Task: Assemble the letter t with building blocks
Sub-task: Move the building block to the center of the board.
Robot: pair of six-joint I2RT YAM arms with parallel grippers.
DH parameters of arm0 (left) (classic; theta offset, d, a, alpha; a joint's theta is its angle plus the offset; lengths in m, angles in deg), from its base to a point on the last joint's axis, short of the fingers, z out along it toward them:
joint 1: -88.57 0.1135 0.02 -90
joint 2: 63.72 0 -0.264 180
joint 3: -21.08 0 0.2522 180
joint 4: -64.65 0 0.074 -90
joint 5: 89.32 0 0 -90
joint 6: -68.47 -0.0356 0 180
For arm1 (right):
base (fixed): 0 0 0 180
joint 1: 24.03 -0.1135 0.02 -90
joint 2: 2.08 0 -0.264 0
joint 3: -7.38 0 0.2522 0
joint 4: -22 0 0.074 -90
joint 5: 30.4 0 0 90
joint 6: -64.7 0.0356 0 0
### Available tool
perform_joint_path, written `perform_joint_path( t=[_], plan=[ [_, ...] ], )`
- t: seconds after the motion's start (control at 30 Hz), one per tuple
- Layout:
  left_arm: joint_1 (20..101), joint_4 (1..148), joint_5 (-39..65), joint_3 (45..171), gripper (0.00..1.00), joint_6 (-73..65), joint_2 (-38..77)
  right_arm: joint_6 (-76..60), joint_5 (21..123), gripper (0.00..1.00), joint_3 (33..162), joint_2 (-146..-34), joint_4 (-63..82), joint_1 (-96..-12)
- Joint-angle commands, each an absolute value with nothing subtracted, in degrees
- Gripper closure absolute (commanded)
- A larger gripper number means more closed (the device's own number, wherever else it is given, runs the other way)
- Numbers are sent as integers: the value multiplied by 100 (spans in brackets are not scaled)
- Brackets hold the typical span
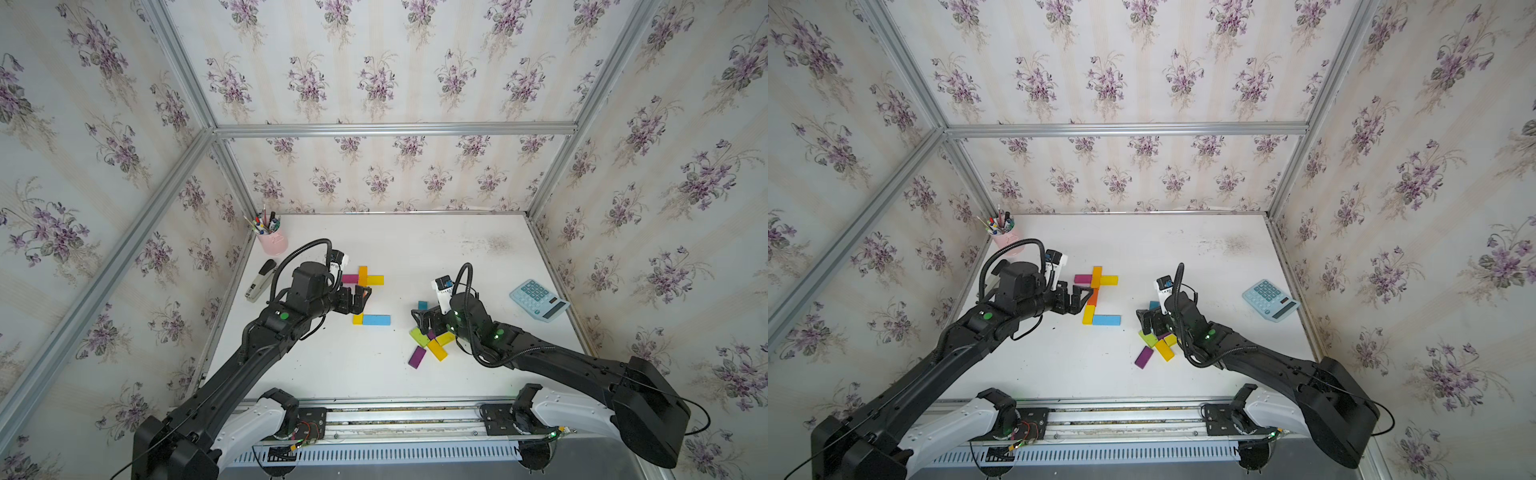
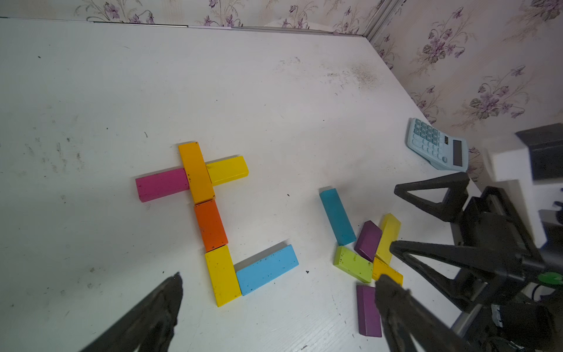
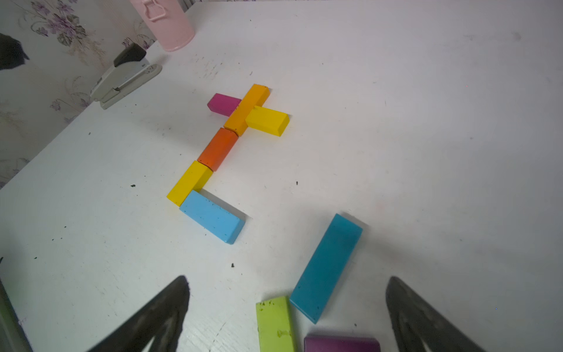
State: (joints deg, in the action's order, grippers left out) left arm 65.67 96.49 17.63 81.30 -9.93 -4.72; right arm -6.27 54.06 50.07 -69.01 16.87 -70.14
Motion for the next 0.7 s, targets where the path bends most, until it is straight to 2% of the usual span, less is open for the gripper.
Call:
perform_joint_path(
  t=[0.0,0.07,0.17,0.3,0.33,0.43,0.57,0.67],
  plan=[
    [6550,9982,2401,8620,0,-1360,101,-104,5251,4,5012,-7096,1686,-7017],
    [6514,10027,2512,8606,0,-1439,428,-34,5118,7,5228,-7436,1630,-7009],
    [6441,9442,2349,8128,0,-1316,380,-45,5216,19,5902,-8215,1350,-6917],
    [6388,9406,2151,8012,0,-1482,369,303,5451,53,6522,-9088,938,-6584],
    [6376,9504,1956,8067,0,-1525,400,348,5484,55,6556,-9162,928,-6561],
    [6365,9609,1830,8177,0,-1665,545,580,5385,50,6616,-9291,799,-6560],
    [6366,9360,1685,8157,0,-1597,702,772,5463,51,6732,-9473,568,-6568],
    [6367,9147,1652,8131,0,-1656,801,911,5397,46,6791,-9547,340,-6645]
  ],
)
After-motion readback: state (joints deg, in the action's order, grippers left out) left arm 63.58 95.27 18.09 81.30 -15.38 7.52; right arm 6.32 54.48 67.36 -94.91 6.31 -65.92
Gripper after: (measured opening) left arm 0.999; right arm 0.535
